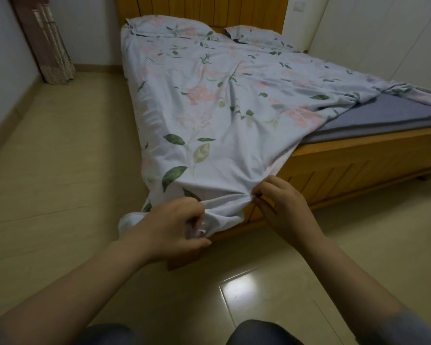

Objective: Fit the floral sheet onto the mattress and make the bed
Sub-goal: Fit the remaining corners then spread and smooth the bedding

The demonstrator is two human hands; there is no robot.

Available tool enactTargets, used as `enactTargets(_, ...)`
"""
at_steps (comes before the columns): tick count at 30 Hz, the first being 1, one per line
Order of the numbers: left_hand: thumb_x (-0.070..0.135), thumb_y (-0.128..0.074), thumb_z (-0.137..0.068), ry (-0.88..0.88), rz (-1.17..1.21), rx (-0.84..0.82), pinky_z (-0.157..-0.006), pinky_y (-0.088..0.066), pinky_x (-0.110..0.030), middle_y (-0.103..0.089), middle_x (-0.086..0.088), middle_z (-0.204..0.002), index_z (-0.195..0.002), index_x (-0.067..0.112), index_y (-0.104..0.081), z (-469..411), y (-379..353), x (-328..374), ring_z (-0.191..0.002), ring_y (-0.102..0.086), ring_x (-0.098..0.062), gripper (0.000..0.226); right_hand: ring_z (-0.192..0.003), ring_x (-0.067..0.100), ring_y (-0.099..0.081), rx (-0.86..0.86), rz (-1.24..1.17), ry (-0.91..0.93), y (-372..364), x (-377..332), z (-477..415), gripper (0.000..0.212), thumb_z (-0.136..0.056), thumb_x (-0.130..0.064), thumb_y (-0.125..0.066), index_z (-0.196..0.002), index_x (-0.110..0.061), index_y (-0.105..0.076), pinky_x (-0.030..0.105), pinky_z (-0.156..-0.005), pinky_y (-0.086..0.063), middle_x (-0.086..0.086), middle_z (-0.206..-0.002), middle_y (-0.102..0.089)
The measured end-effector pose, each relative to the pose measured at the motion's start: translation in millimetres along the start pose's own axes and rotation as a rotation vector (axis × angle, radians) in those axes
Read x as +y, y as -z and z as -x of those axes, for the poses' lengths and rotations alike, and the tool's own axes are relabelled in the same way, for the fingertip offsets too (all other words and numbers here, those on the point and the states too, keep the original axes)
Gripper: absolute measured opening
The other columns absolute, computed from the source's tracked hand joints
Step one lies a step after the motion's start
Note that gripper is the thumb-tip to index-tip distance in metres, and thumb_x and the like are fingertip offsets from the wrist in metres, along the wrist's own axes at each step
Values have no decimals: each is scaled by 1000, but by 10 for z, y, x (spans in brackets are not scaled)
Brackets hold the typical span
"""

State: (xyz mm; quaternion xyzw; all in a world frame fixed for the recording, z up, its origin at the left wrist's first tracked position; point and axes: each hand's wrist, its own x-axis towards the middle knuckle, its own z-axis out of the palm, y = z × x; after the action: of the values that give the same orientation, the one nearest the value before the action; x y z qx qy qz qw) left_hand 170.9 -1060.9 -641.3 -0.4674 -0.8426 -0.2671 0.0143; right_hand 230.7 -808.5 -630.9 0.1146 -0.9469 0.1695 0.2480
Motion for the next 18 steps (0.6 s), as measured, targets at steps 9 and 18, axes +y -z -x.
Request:
enactTargets(9, 28, -70, -75, 184, 154, -26, -58, -37, -12, -54, 19, -69, -124, 35, -49, 110, -176, 19, -68, -55, 0, 54, -120, 25, -52, 72, -1002, -969, -344, -7, 161, 57, -91, -36, -57, -142, -19, -36, 42, -93, -52, 8, -140, -45)
enactTargets(18, 60, -75, -62, 281, 238, -55, -52, -37, -17, -50, 9, -61, -75, 24, -54, 115, -127, 49, -56, -47, -6, 43, -45, 5, -36, -230, -1376, -857, -378, -111, -4, 28, -91, -42, -53, -78, -18, -58, 17, -42, -27, -7, -52, -45)
